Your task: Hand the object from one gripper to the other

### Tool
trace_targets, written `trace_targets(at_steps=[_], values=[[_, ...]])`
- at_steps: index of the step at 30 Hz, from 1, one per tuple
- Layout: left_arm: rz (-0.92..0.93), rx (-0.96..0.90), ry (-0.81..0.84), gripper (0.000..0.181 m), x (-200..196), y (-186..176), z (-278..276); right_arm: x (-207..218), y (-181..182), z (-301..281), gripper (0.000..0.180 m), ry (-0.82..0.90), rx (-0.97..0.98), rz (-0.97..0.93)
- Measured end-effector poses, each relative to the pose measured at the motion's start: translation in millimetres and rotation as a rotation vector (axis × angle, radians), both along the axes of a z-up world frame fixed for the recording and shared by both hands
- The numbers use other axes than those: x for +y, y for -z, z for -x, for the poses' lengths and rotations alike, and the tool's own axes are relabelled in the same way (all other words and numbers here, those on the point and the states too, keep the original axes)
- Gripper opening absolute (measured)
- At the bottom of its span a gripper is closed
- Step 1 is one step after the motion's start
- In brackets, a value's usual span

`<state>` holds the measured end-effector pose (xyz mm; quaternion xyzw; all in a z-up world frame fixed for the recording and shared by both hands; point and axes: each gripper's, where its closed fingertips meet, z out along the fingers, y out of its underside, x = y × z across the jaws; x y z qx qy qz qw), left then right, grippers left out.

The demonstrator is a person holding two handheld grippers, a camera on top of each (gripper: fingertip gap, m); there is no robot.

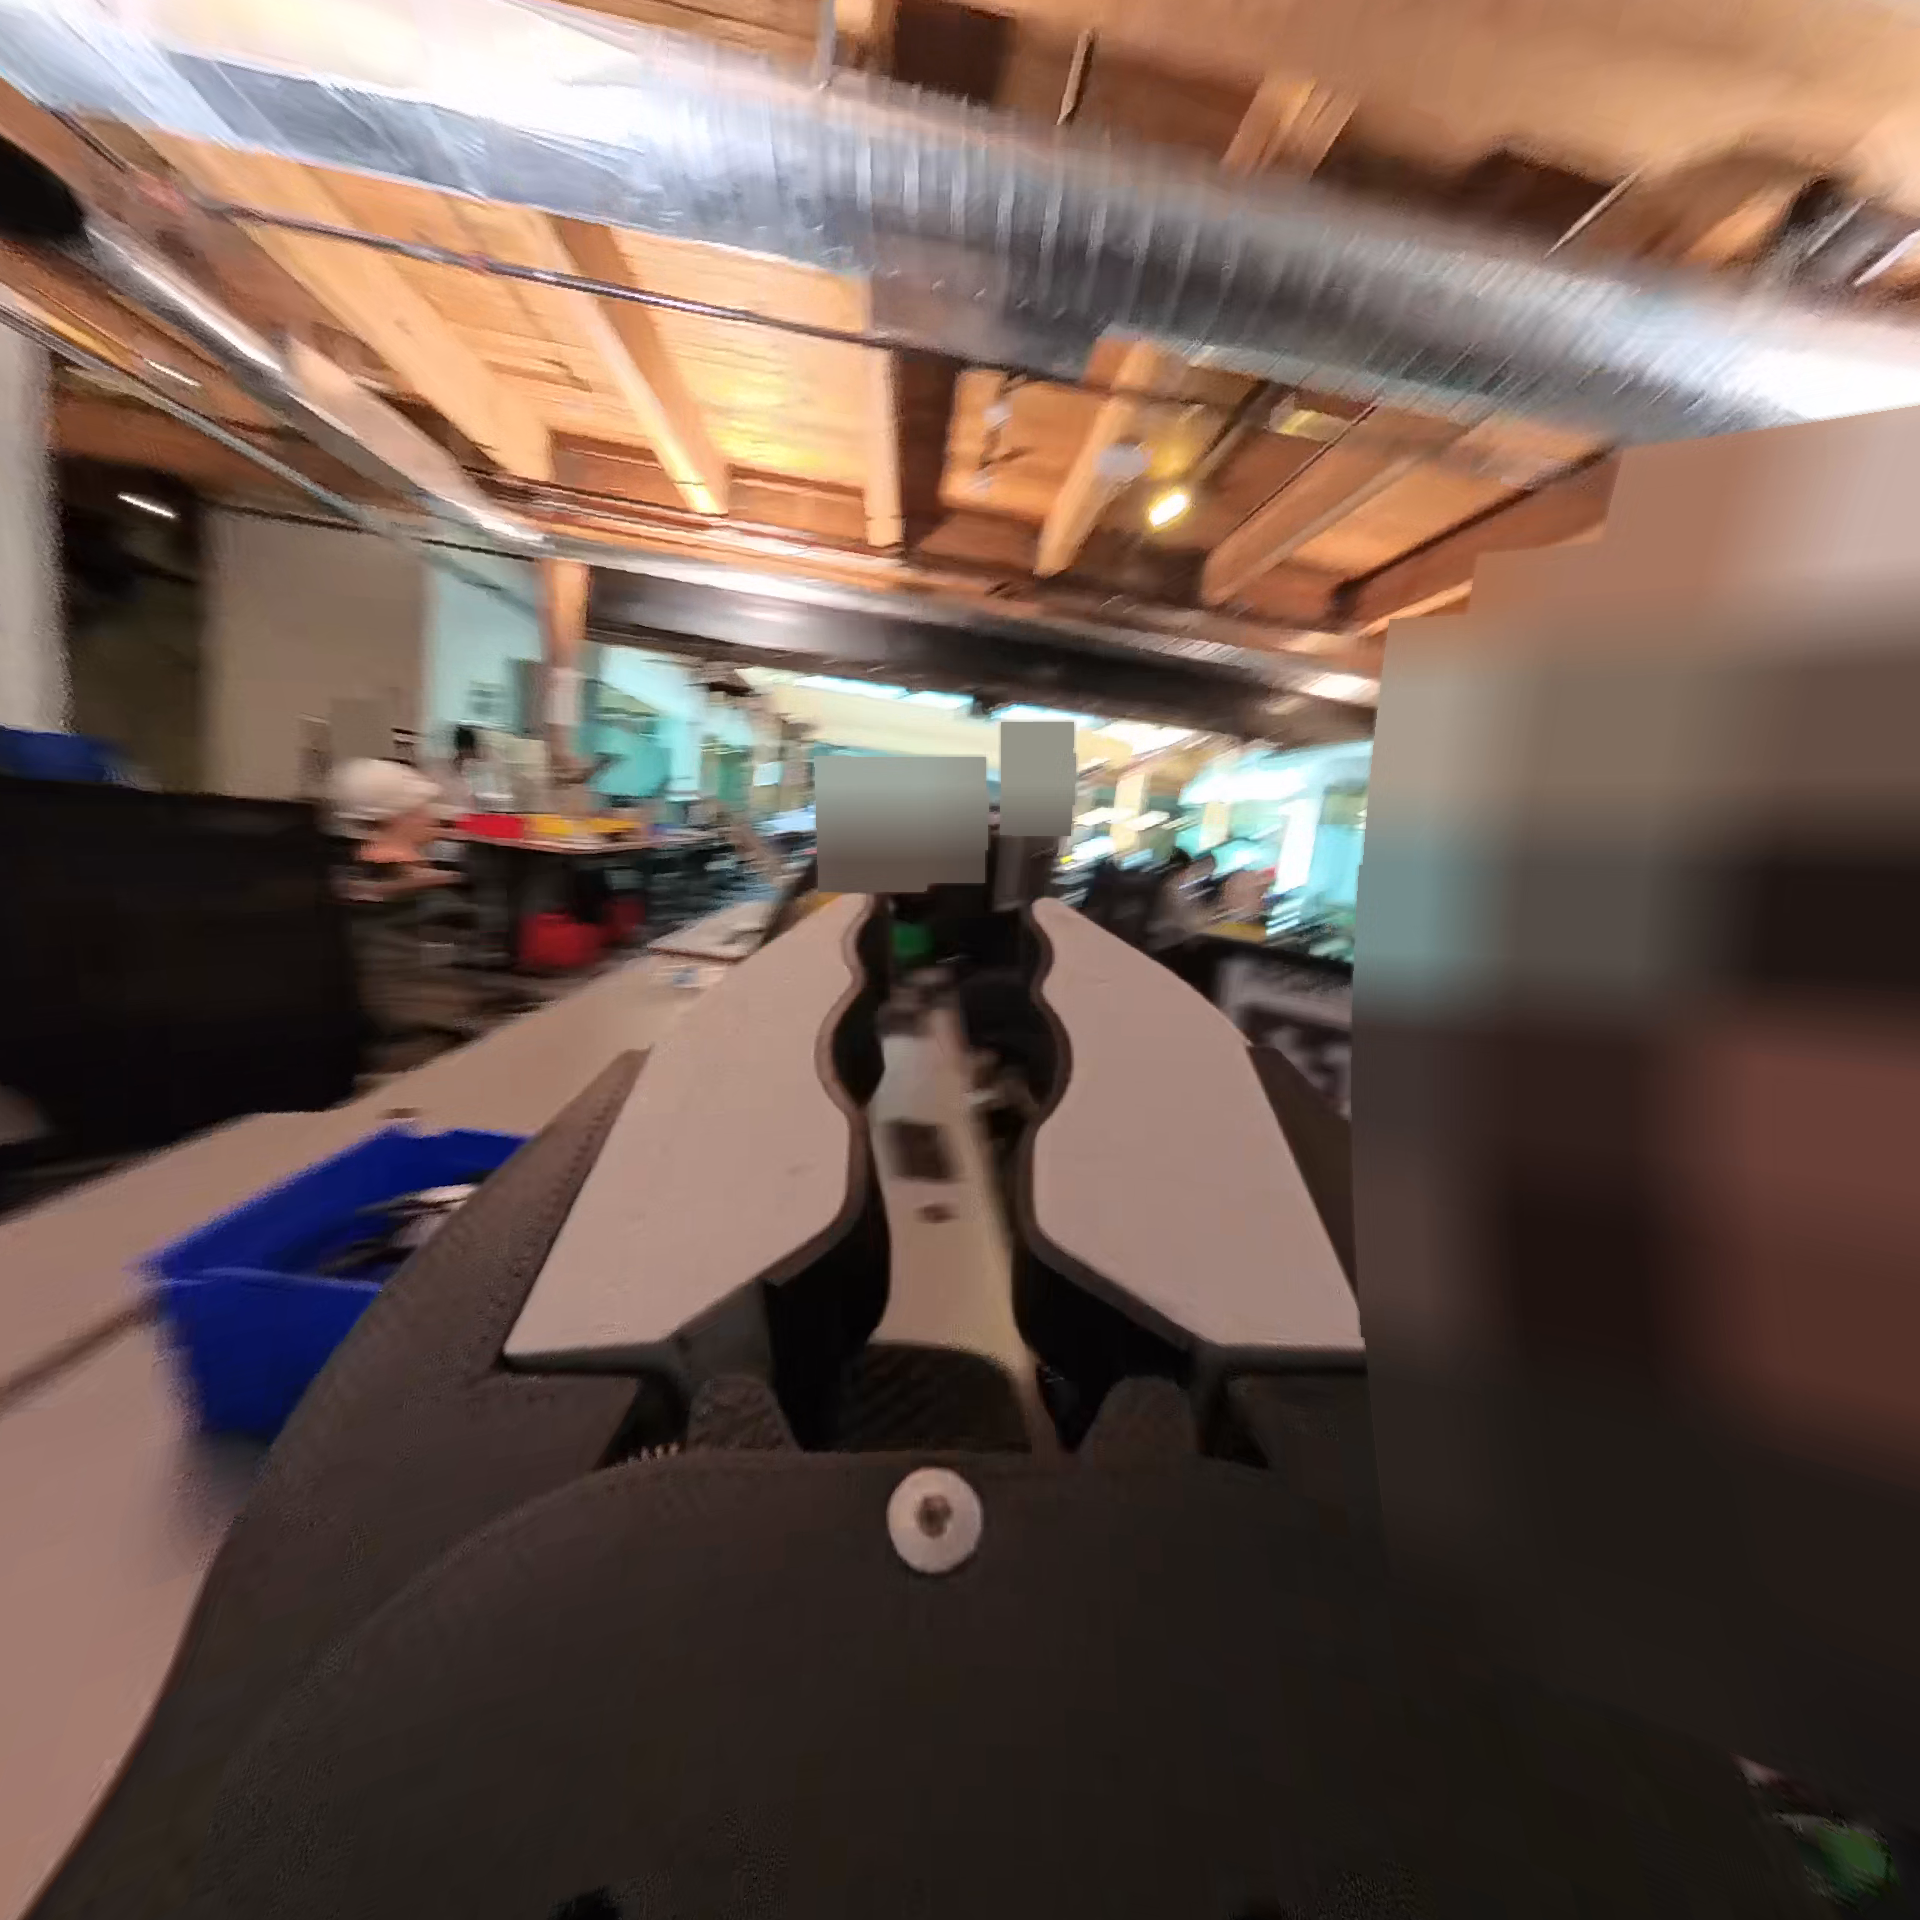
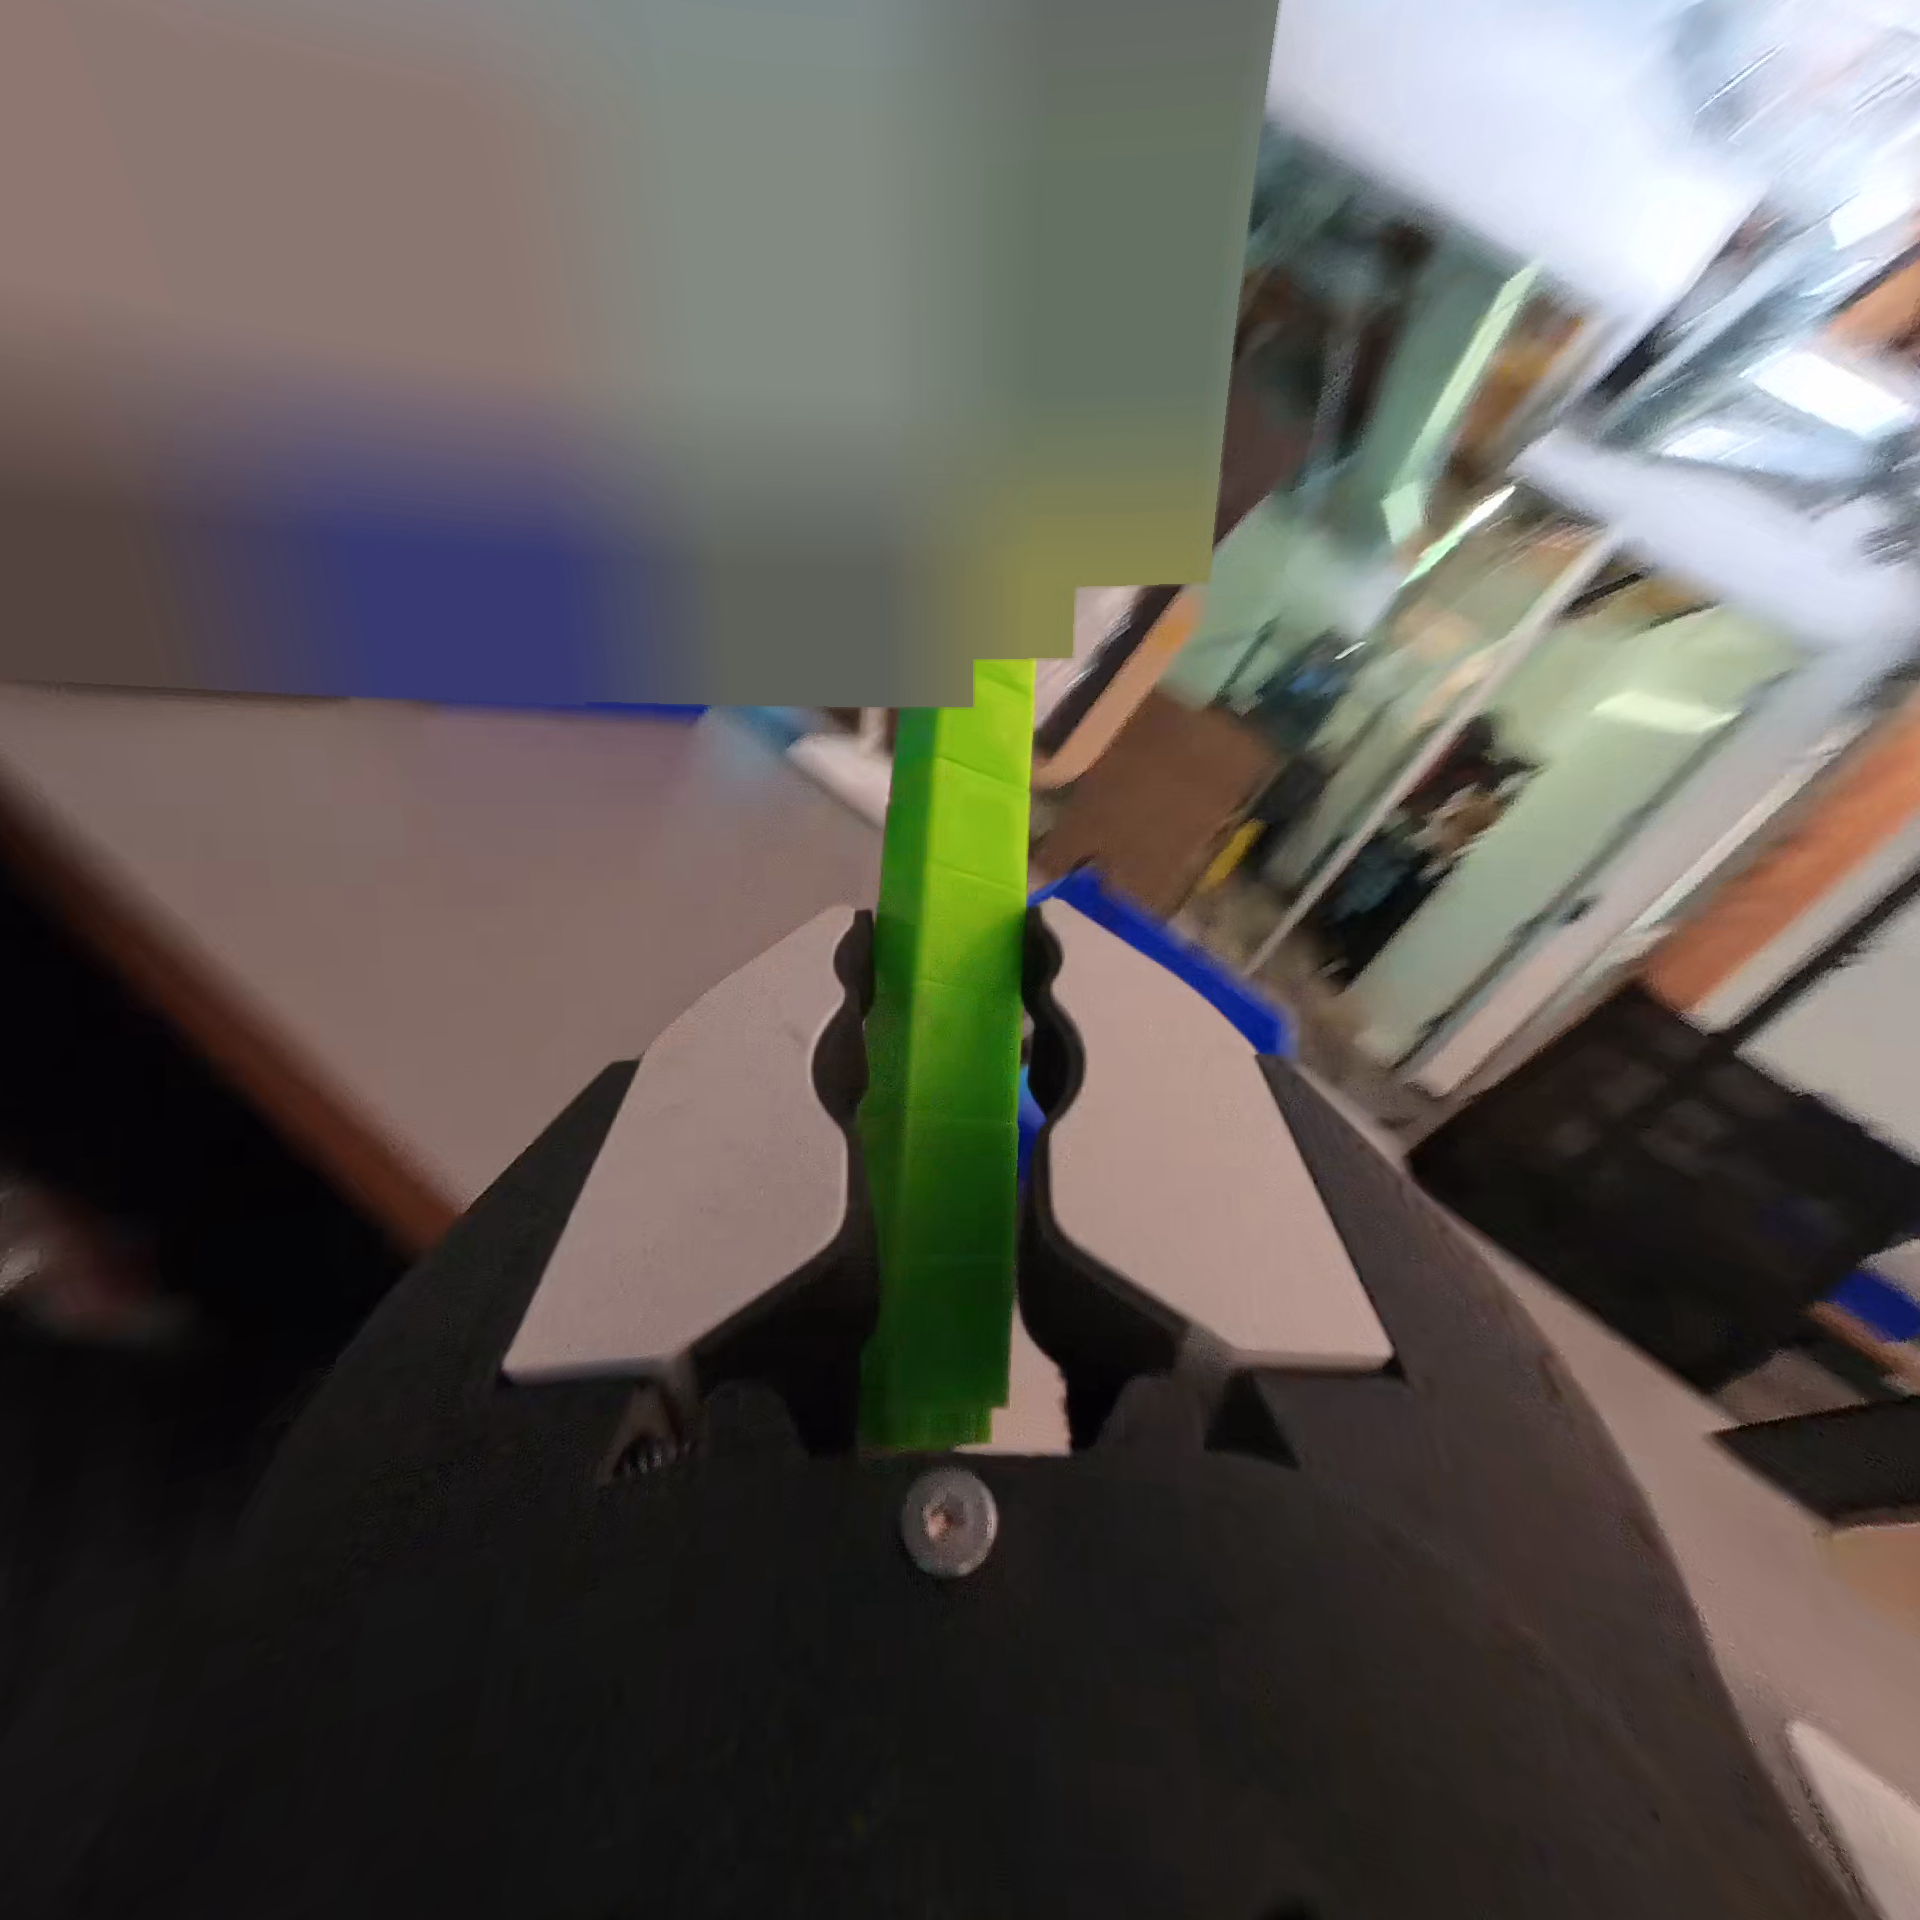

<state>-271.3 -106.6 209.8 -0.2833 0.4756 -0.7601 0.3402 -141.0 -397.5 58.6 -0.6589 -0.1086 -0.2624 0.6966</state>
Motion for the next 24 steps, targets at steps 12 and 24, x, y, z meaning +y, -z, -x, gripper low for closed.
trace_targets(at_steps=[12,24], values=[[-0.691,0.110,-1.070,0.075,67.6,3.2,111.3,68.1,-40.6,4.5,0.028,-0.026,-0.278,-0.013],[-0.903,0.667,-1.267,0.077,95.3,137.4,126.6,240.5,-21.3,68.1,0.028,-0.411,-0.798,0.310]])
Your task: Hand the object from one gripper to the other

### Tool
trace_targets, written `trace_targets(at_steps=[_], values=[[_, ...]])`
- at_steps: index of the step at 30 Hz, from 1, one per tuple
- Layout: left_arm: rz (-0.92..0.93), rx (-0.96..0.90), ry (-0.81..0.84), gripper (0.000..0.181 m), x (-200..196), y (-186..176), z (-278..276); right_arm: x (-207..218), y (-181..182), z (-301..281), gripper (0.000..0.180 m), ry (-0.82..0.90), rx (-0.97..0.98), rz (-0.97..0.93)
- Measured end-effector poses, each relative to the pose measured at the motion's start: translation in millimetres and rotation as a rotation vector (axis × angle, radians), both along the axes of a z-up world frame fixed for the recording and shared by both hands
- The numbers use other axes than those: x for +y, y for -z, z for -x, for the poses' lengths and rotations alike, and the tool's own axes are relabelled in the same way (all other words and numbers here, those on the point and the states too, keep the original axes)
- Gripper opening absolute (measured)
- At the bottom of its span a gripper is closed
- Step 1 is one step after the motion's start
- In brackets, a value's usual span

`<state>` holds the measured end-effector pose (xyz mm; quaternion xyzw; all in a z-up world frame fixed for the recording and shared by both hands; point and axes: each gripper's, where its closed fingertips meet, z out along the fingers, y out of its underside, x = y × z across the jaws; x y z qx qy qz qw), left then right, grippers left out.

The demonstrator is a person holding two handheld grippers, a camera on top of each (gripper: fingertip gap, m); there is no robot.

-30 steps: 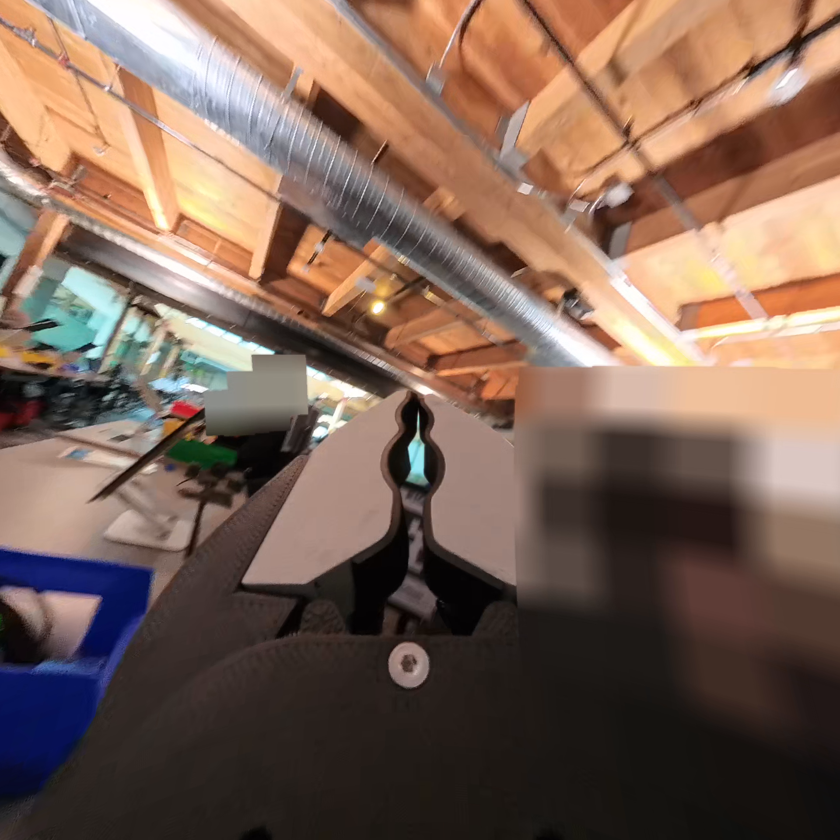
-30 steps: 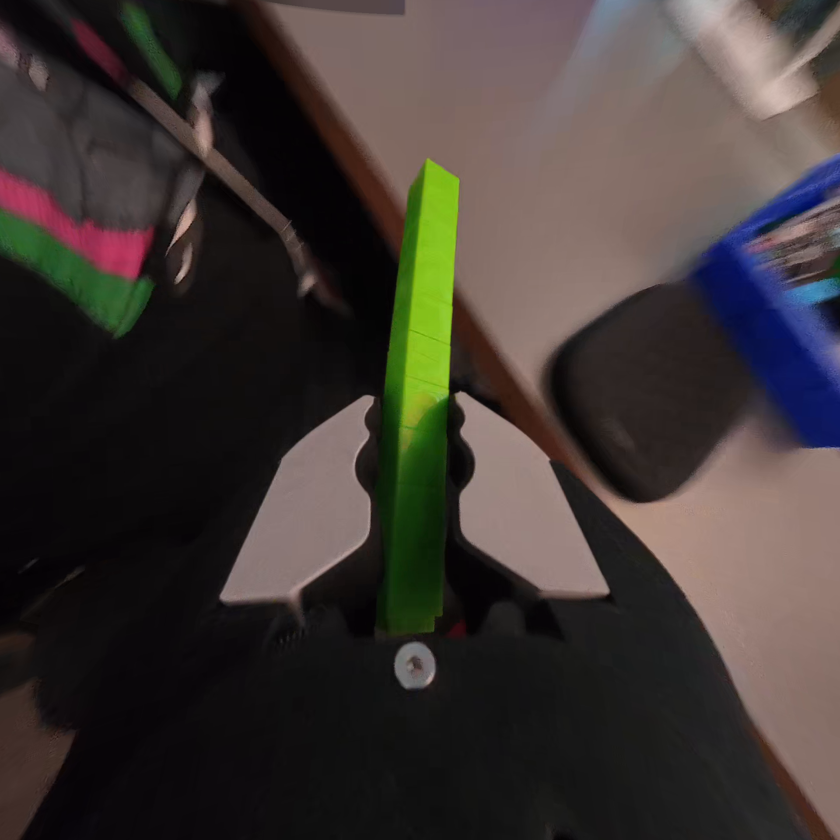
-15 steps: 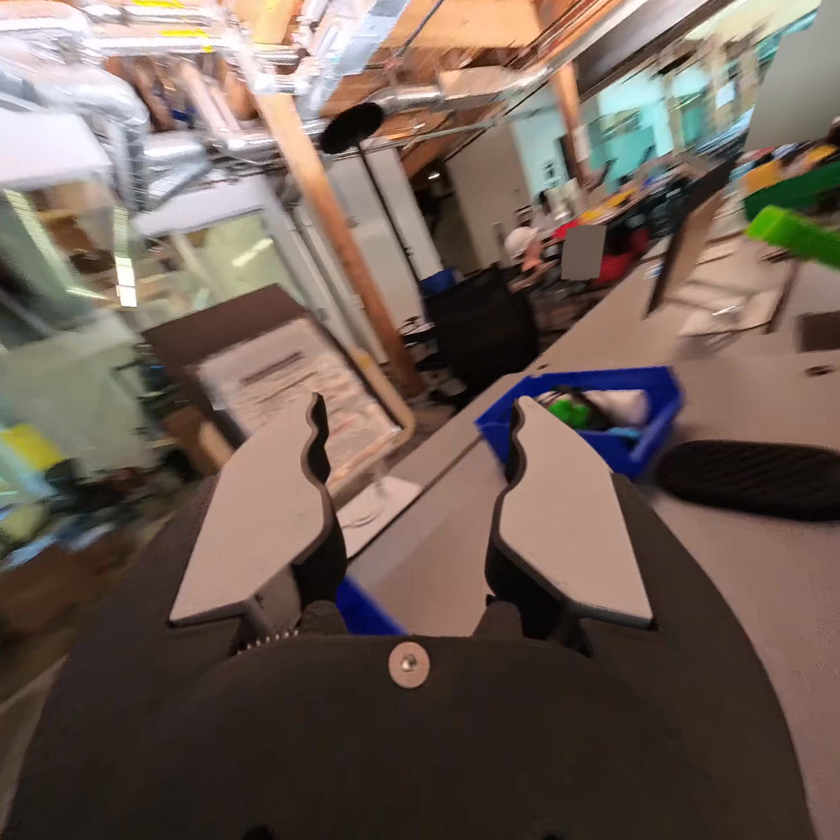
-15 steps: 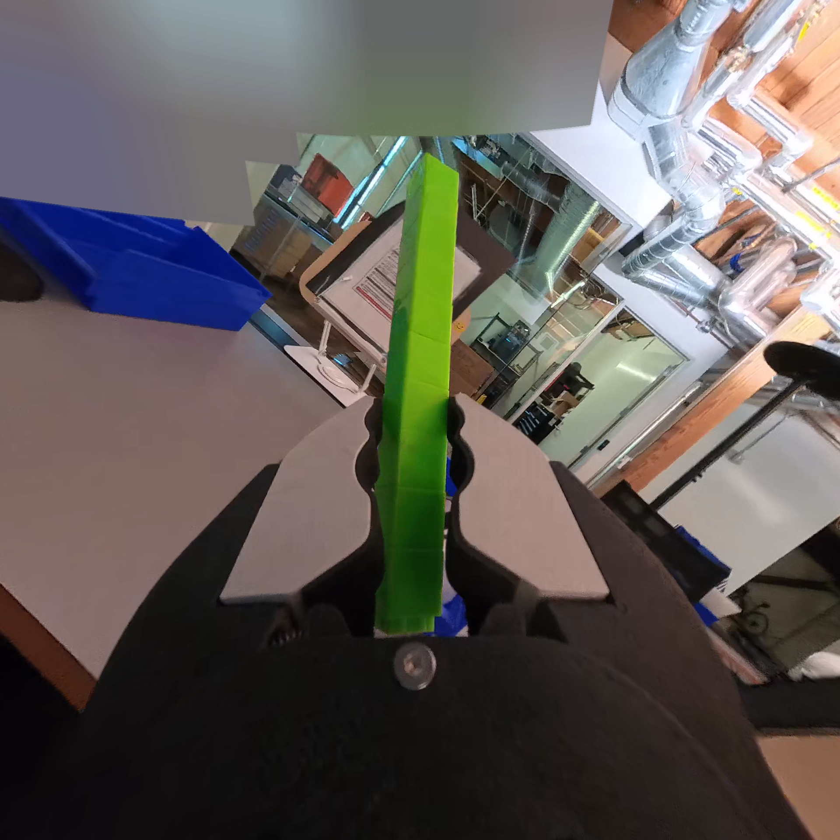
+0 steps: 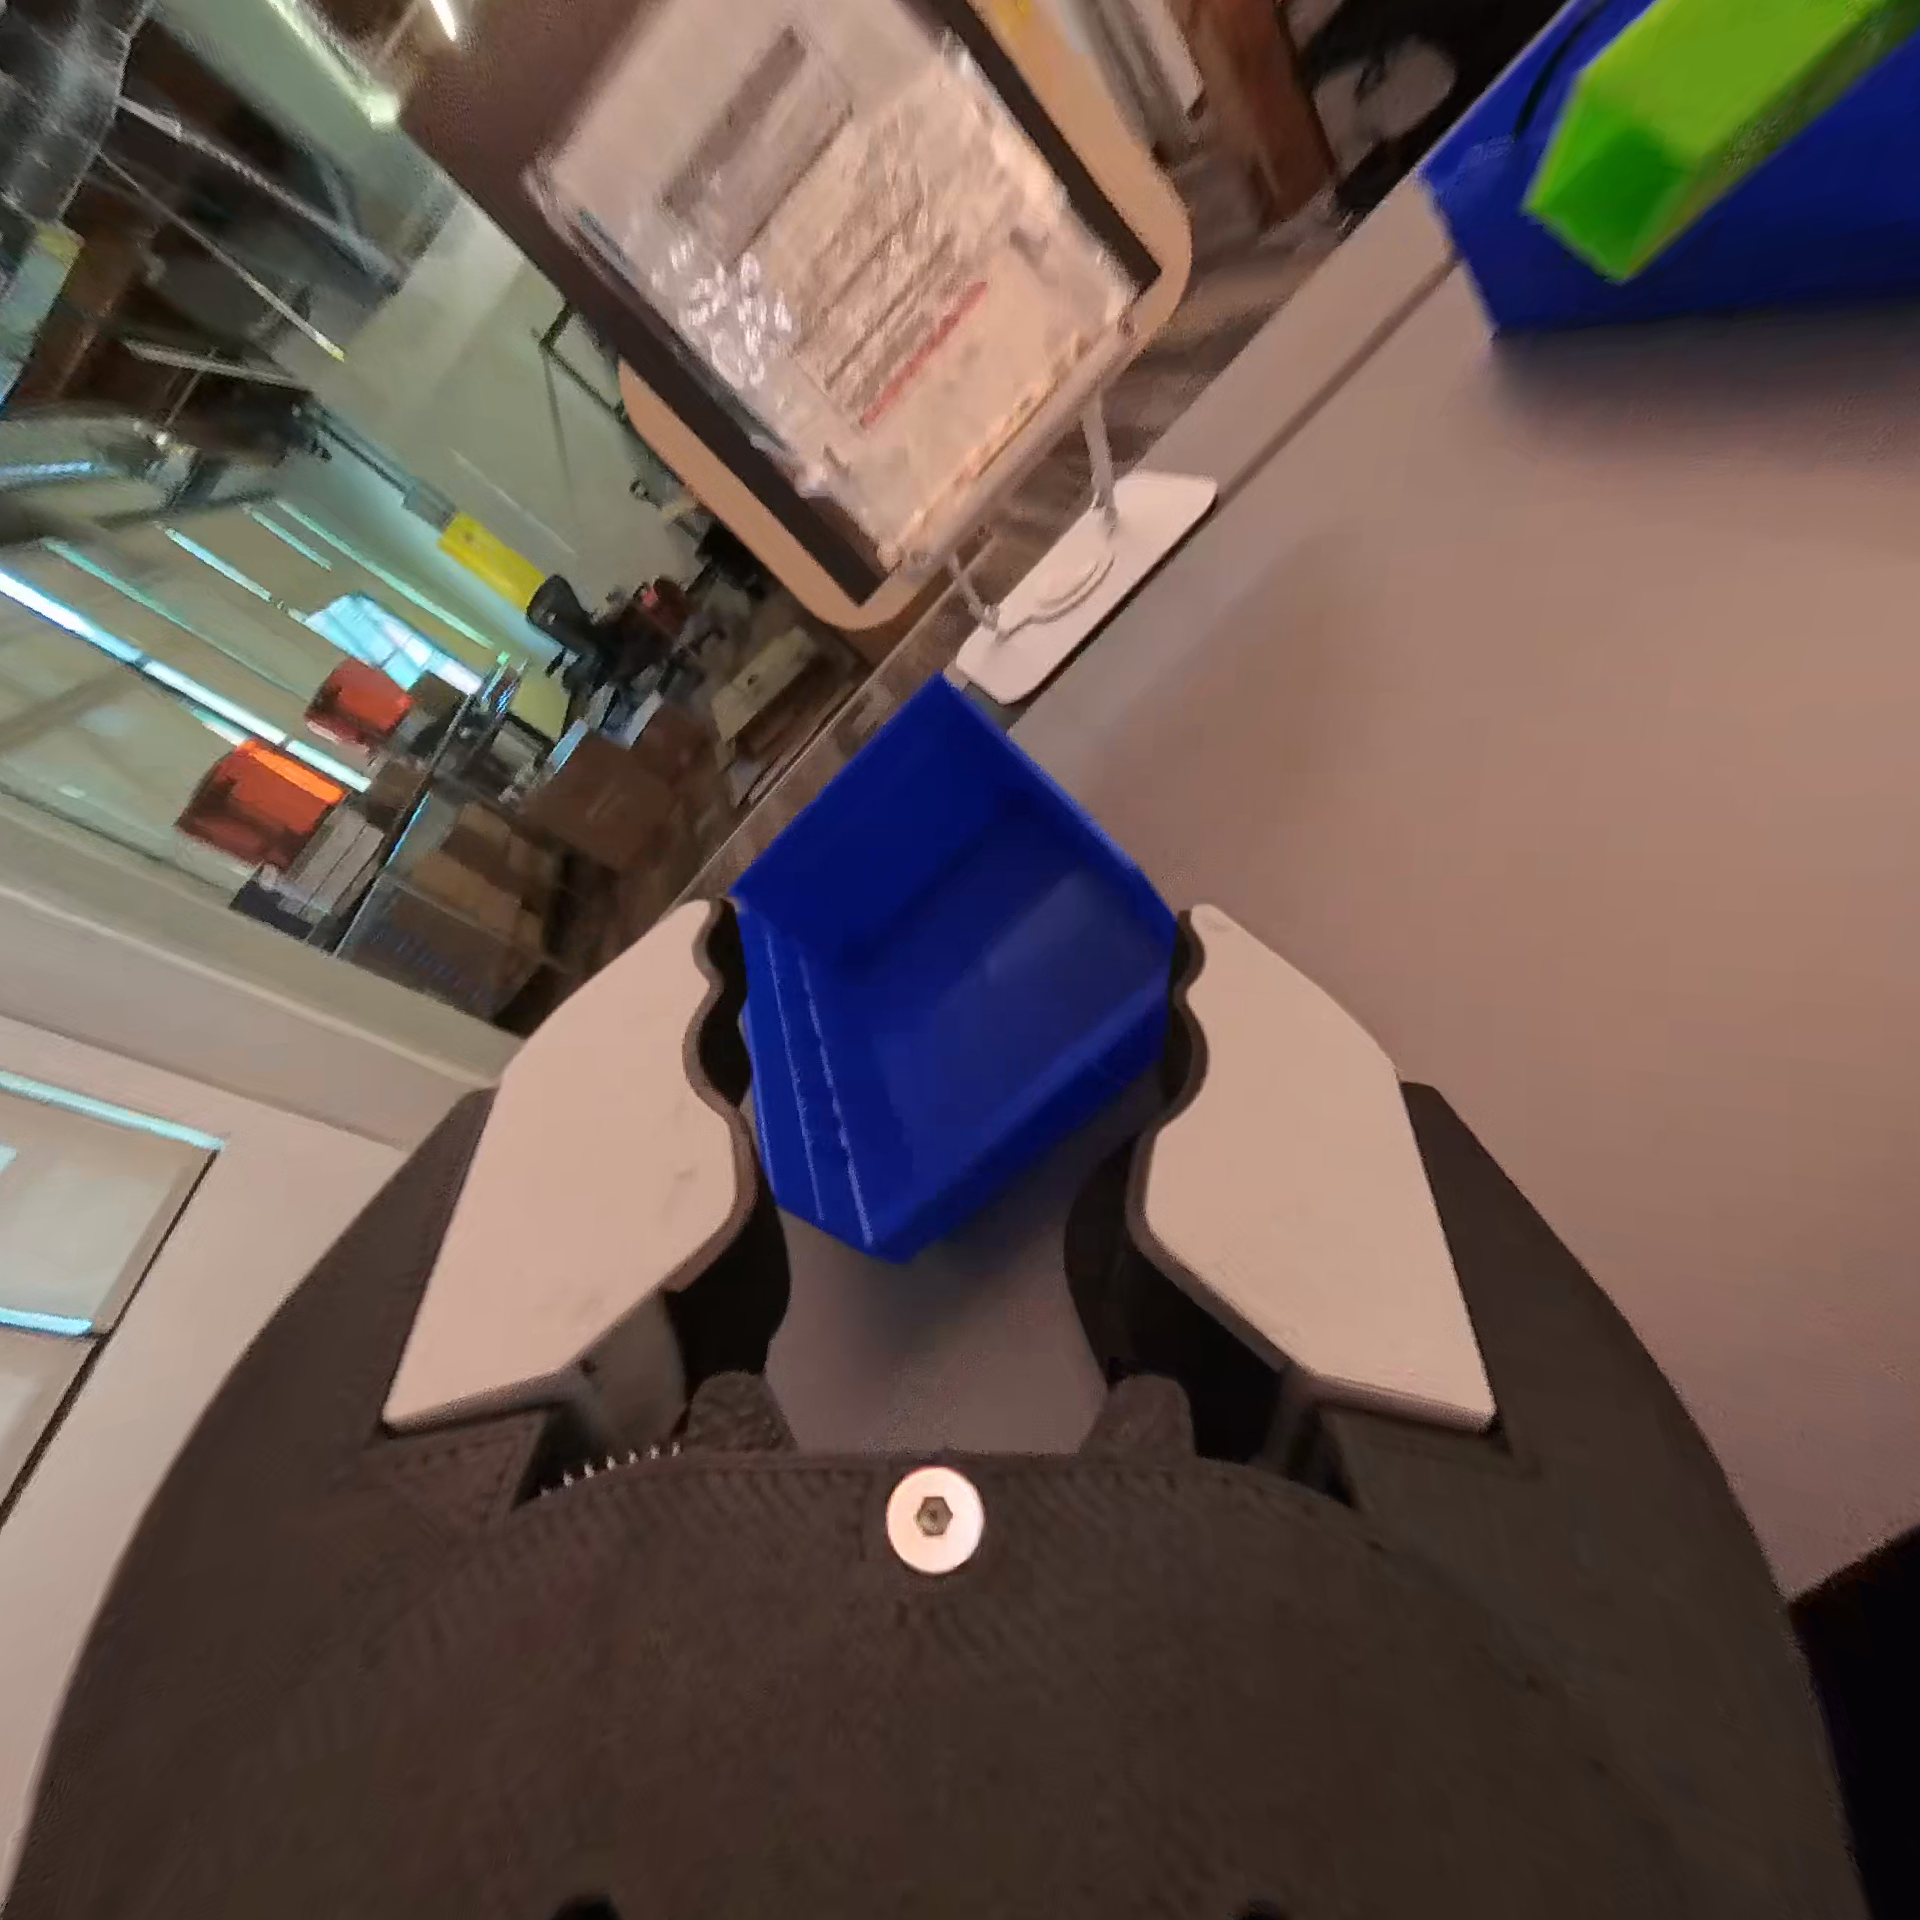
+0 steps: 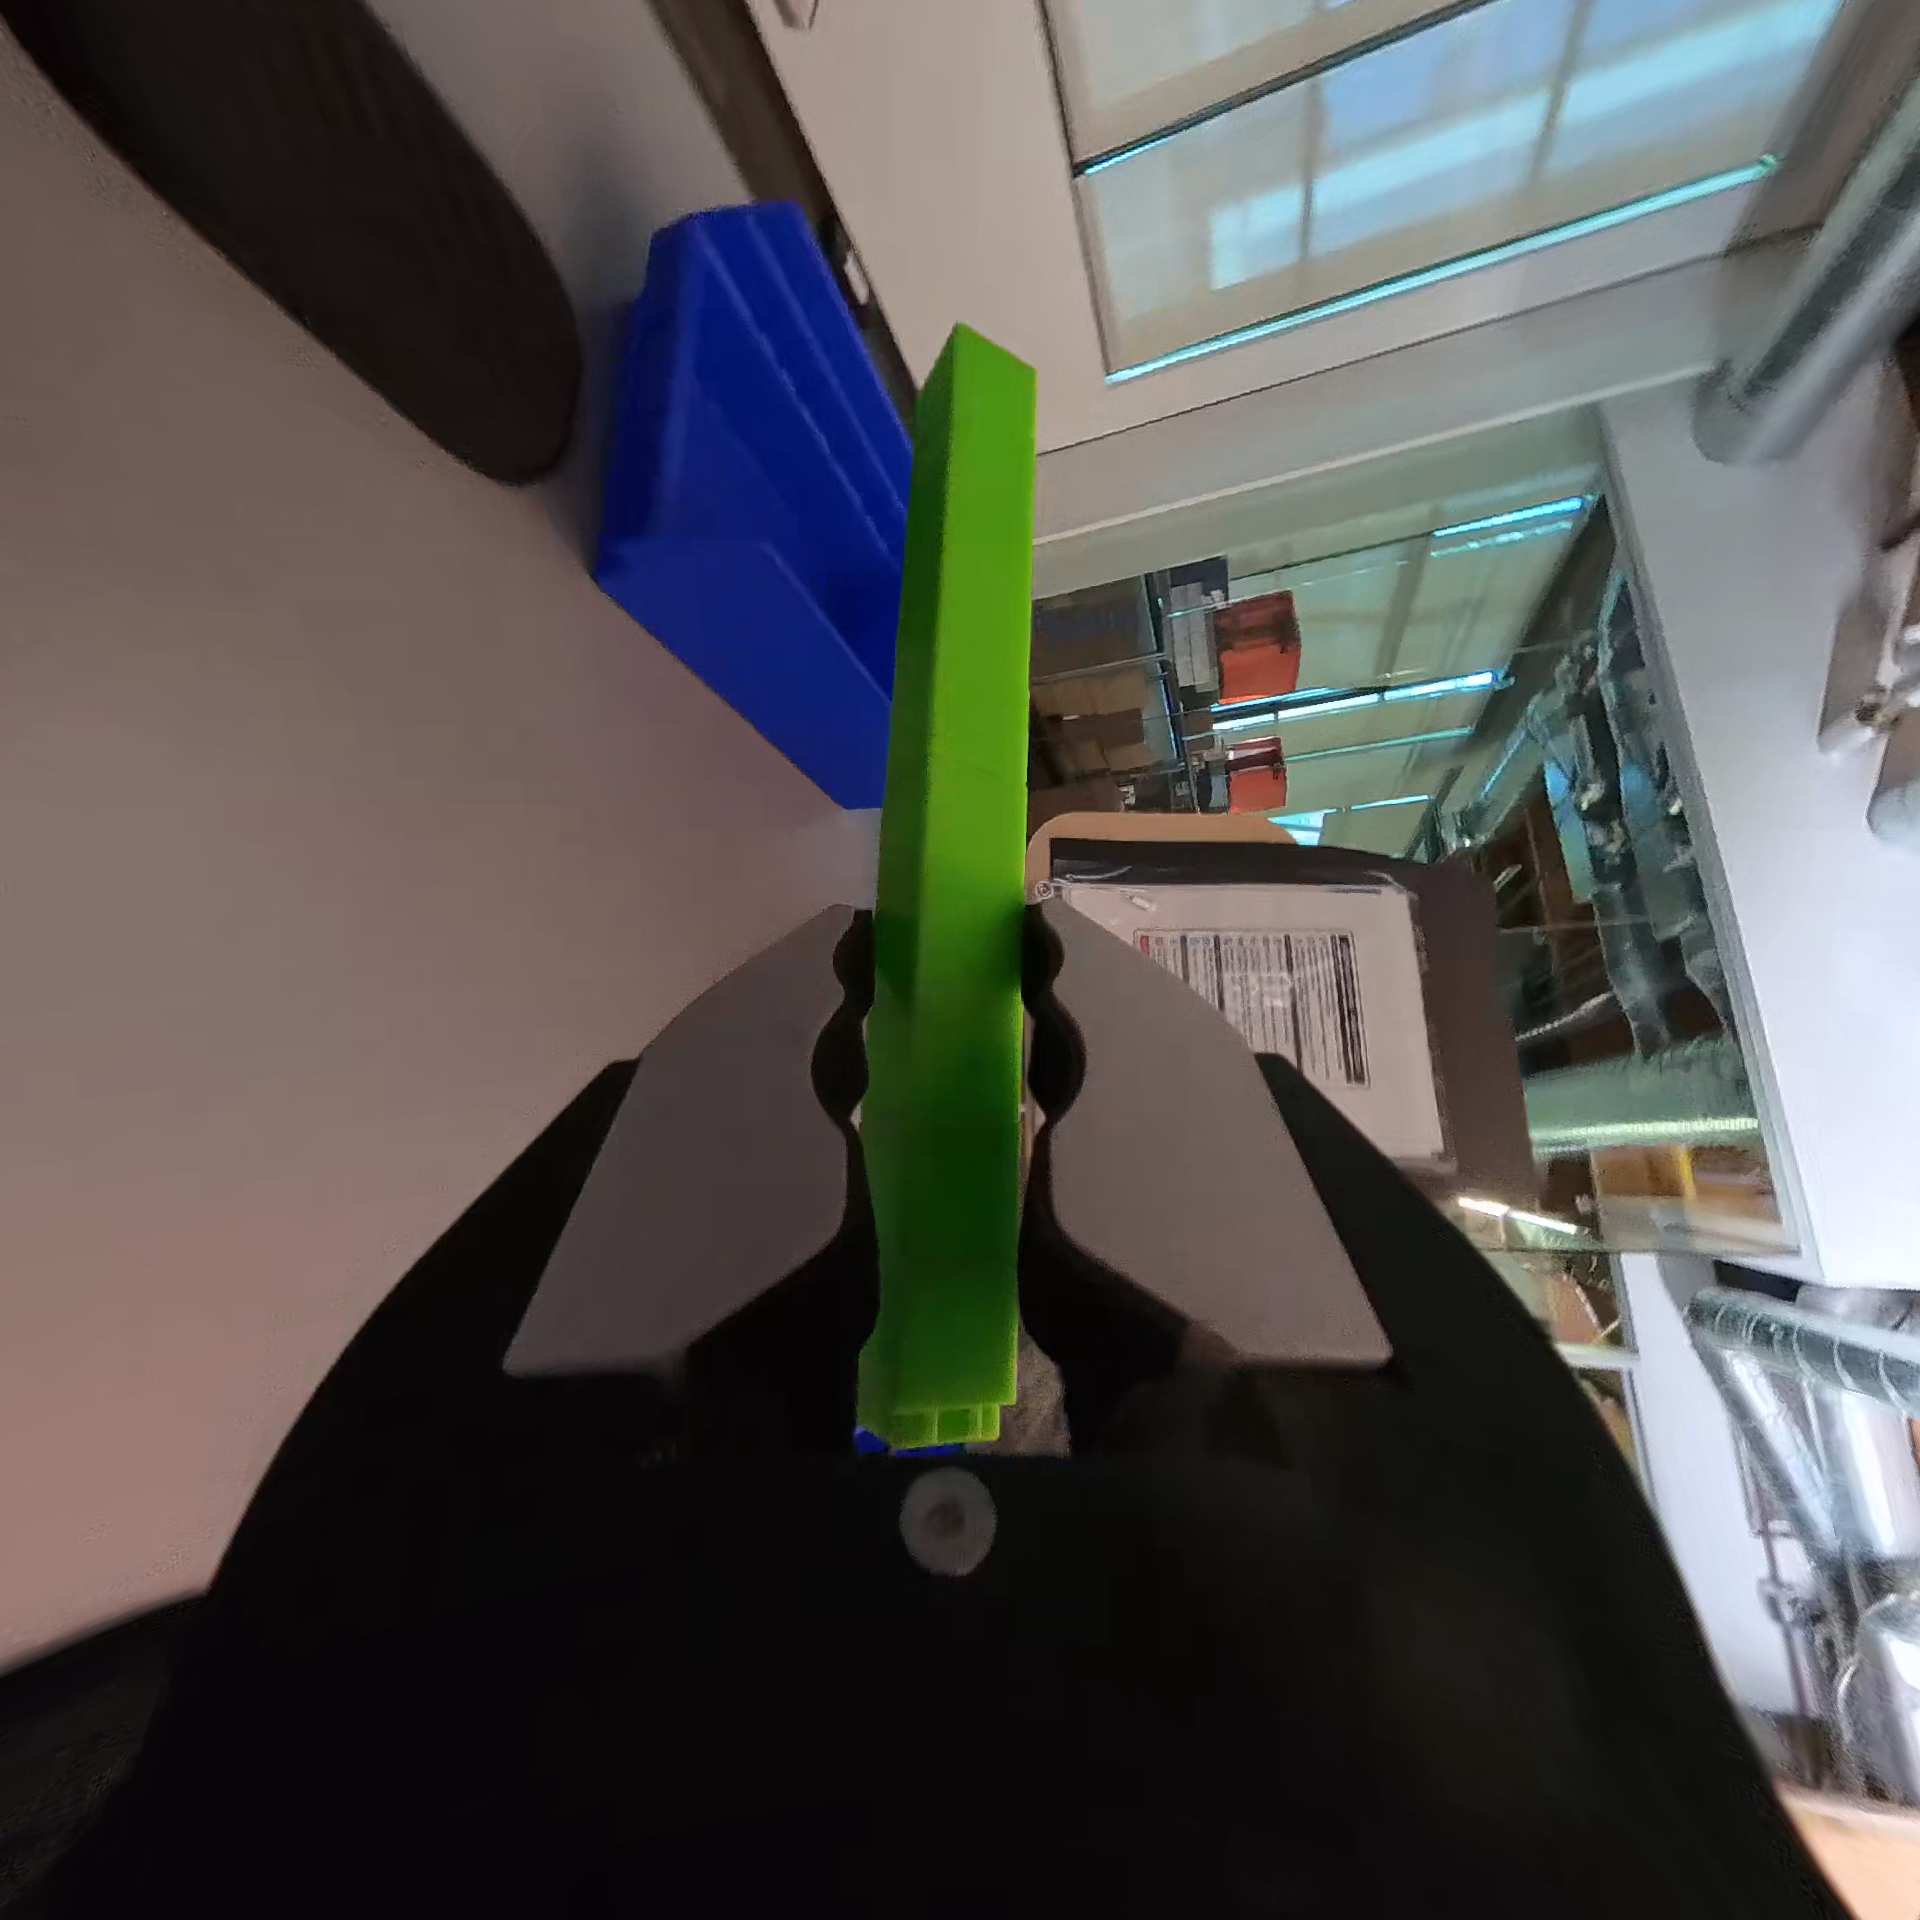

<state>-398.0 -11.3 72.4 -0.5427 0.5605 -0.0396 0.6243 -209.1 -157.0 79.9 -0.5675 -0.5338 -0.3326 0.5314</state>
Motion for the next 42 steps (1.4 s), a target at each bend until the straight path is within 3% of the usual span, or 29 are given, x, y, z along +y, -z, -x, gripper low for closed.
trace_targets(at_steps=[3,7,13,18,25,33,42], values=[[0.008,0.009,-0.065,0.078,15.0,9.0,-1.6,32.1,7.1,0.1,0.028,-0.026,-0.027,0.058],[0.058,-0.038,0.005,0.079,2.6,2.5,-13.4,38.3,3.5,-7.7,0.028,0.008,-0.069,0.085],[-0.001,-0.019,0.073,0.079,-25.1,-9.5,-16.3,4.6,-25.1,-5.5,0.028,0.082,-0.136,0.085],[0.072,-0.075,0.181,0.085,-62.5,-11.6,-12.8,-13.3,-36.2,10.9,0.028,0.090,-0.159,0.116],[0.070,-0.053,0.130,0.088,-99.8,-1.5,35.9,-42.8,-38.6,24.1,0.028,0.099,-0.132,0.120],[0.106,-0.062,0.056,0.087,-128.5,3.3,93.0,-96.1,-40.8,-9.8,0.028,0.228,-0.079,0.154],[0.145,-0.059,0.055,0.088,-143.3,6.3,107.4,-146.3,-39.5,-59.5,0.028,0.375,0.039,0.117]])
